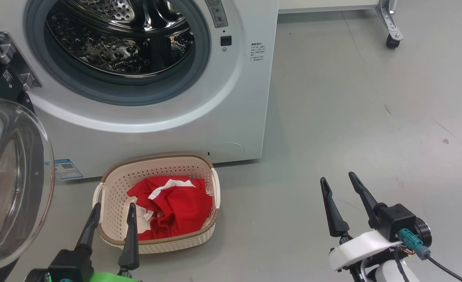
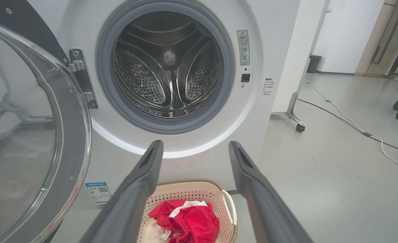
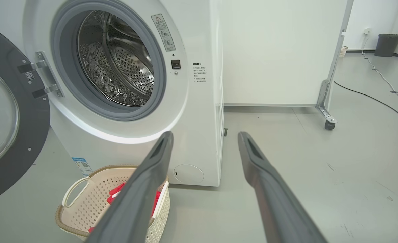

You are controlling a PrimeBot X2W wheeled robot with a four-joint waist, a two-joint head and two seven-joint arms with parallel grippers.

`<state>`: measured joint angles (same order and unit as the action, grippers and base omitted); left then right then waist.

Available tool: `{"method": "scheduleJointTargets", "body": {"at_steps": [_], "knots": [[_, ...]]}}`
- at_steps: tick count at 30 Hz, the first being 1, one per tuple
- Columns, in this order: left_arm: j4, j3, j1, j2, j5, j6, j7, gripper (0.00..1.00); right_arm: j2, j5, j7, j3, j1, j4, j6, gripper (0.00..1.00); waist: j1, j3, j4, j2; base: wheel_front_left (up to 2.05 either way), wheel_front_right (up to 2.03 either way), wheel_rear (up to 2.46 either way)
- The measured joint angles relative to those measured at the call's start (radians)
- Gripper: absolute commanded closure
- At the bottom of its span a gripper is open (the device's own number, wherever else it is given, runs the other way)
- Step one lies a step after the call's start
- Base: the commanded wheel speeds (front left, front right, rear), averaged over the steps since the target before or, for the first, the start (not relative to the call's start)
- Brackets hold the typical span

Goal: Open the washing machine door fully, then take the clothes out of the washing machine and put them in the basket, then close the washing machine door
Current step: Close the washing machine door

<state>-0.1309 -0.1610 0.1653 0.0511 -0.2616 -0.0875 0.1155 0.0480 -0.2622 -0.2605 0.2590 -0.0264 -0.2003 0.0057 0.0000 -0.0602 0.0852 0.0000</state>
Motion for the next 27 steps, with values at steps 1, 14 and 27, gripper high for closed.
{"method": "scheduleJointTargets", "body": {"at_steps": [1, 14, 27], "knots": [[-0.002, 0.000, 0.000, 0.000, 0.000, 0.000, 0.000, 0.00, 0.000, 0.000, 0.000, 0.000, 0.000, 0.000, 0.000, 0.00, 0.0000, 0.000, -0.001, 0.0000, 0.00, 0.00, 0.00], [-0.010, -0.014, 0.000, 0.000, 0.006, 0.000, -0.009, 0.00, 0.001, 0.001, 0.000, -0.012, 0.000, 0.002, -0.001, 0.00, 0.0000, -0.011, -0.028, 0.0000, 0.00, 0.00, 0.00], [-0.007, -0.001, -0.002, 0.000, 0.005, -0.006, 0.001, 0.00, 0.018, 0.008, 0.000, -0.026, 0.000, 0.015, -0.001, 0.00, 0.0000, -0.017, -0.125, 0.0000, 0.00, 0.00, 0.00]]}}
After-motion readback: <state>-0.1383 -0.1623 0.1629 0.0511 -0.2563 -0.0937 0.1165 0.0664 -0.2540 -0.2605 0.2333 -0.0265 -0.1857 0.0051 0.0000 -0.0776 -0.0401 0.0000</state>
